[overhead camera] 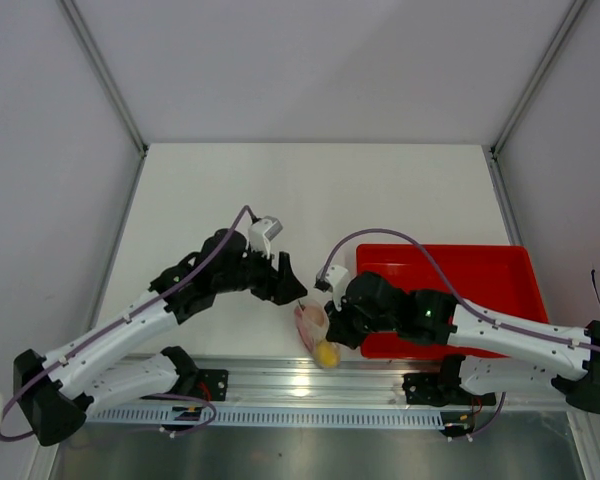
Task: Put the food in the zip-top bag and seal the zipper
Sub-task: Zip the zipper food storage bag at the center of the board.
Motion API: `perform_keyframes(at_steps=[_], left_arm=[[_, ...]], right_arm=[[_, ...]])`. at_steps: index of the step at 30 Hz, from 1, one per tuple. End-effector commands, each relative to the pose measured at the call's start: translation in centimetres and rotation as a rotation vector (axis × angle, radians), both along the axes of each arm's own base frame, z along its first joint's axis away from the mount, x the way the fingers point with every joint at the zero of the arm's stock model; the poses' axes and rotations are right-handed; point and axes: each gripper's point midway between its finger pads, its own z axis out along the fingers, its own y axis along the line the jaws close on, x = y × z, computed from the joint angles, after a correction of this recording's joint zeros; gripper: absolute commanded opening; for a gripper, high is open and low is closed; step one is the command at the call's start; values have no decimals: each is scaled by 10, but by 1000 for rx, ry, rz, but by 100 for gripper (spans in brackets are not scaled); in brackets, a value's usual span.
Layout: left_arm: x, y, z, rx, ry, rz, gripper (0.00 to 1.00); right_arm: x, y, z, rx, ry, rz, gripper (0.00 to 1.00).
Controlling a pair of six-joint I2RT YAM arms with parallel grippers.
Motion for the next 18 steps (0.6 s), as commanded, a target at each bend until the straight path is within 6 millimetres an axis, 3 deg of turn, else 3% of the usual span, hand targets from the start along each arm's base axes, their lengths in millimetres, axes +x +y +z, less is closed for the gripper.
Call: perform_keyframes(at_steps=[1,9,18], left_arm=[[-19,-14,25,-134,-110,-179,77],[-67,-11,68,-295,-277,-429,76],[-105,-13,82,-324,-397,-598,77]], right_arm=[[-14,6,25,86,14,79,0],[-39,18,62,260,101,203,0],[-73,16,99,359,214,342,0]])
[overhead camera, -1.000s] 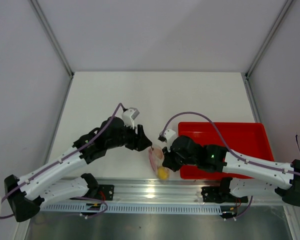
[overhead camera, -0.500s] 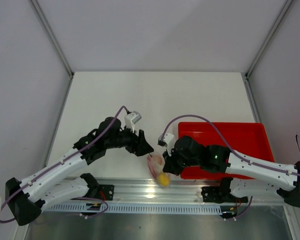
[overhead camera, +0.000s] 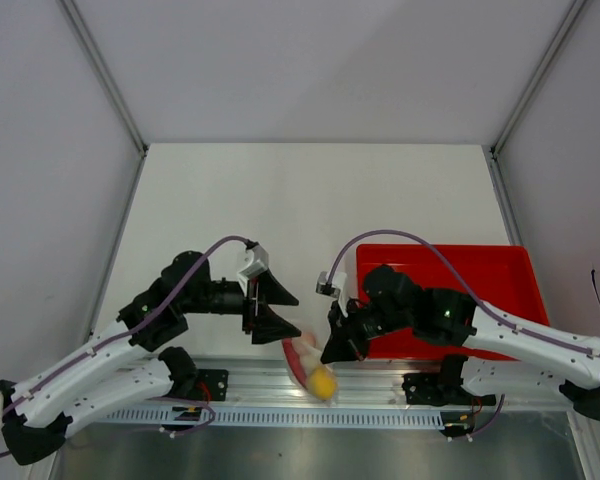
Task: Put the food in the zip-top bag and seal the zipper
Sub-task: Zip the zipper food storage bag at the center of the board.
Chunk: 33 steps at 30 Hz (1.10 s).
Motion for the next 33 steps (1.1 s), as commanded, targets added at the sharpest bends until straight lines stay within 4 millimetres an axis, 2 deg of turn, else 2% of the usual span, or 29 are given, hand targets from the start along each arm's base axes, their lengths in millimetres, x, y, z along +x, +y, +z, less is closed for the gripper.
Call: perform_keyframes(at_steps=[1,5,8,10,14,18,26,33], left_arm=[[-18,-4,5,-12,-92,-110,78],[-32,-9,2,15,-85,-198,80],[-42,-8,8,-16,-98,-248,81],[-47,-7,13,-40,-108,-275,85],[-56,-7,20,-62,-112,-333,85],[-70,-6,23,-74,-100,-426,86],[-86,-6,10,-30,-52,-521,85],[-85,-11,8,-36,-41,-510,86]], right_arm=[[-19,4,55,156,25,97,0],[-34,1,75,196,62,171,0],[-43,1,86,223,89,222,0],[-46,2,85,211,104,241,0],[-53,6,80,183,127,274,0],[-51,11,76,159,125,275,0],[-45,19,80,169,94,269,0],[-44,30,80,165,95,288,0]])
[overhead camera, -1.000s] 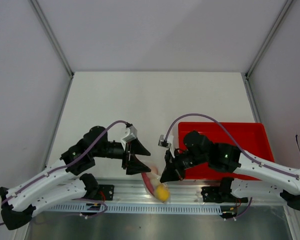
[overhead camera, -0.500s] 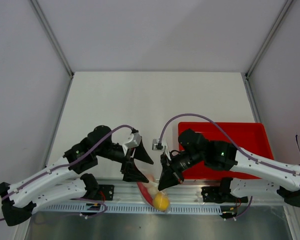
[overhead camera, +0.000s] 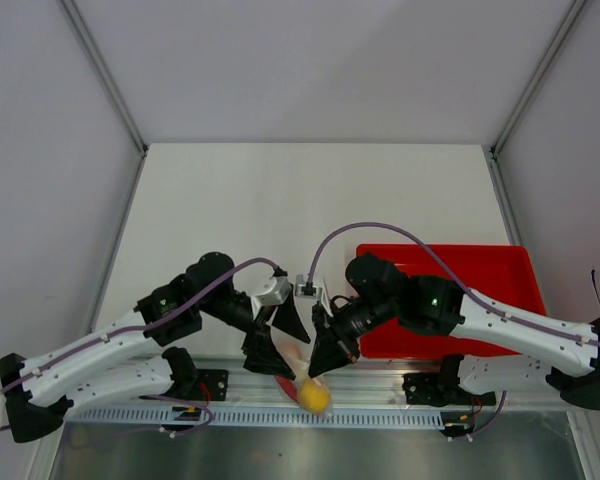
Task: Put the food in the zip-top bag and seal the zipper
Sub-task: Zip the zipper food storage bag at the center of the board.
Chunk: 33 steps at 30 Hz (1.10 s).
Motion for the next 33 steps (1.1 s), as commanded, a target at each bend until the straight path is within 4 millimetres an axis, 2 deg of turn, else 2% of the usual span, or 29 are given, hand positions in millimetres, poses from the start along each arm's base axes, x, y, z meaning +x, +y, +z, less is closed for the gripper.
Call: perform_keyframes(at_steps=[1,6,12,13,14,19,29,30,32,33], left_arm=[[-5,-3,14,-58,-33,-47,86],[-8,-3,8,-39,-24,-62,85],[-8,-1,1,-5,-11,-57,80],[-6,-2,1,1,-15,-51,77],[-7,-1,-2,18,-7,-51,69],[-3,-3,-9,52,8,-29,50],[3,-6,-20,113,29,2,31],[4,-7,-19,114,26,6,24],[6,-8,-23,133,34,12,17],[7,-9,-22,134,32,18,10]], right_arm=[[0,10,19,65,-40,30,0],[5,13,24,73,-66,17,0],[12,12,16,45,-91,-11,0],[13,11,14,38,-95,-16,0],[15,11,12,31,-98,-20,0],[20,11,-3,-22,-111,-42,0],[30,11,-6,-39,-155,-80,0],[31,11,-6,-43,-160,-89,0],[36,11,-7,-48,-172,-111,0],[36,11,-7,-48,-174,-116,0]])
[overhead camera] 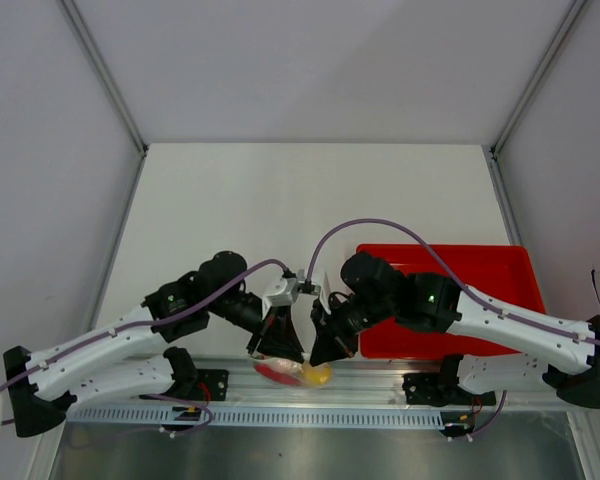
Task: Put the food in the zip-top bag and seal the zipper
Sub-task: Zip the zipper food storage bag at the center of the board.
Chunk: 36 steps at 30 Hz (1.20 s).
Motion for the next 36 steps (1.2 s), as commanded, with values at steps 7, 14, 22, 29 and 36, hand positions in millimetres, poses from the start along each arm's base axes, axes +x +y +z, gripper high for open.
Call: perform_keyframes(at_steps=[7,14,22,29,36], left_arm=[[9,-6,-3,50,-9,42,1],[14,-4,-4,47,-37,81,0],[18,-4,-5,45,-53,107,1],[32,-6,3,27,-89,196,1],[72,-7,28,2,-100,471,1]], right_arm=[[30,7,12,13,-115,-131,11],[48,-7,8,-36,-143,-233,72],[73,-39,-13,-123,-138,-401,99],[87,-59,-26,-147,-103,-547,99],[82,-51,5,87,-83,-562,99]])
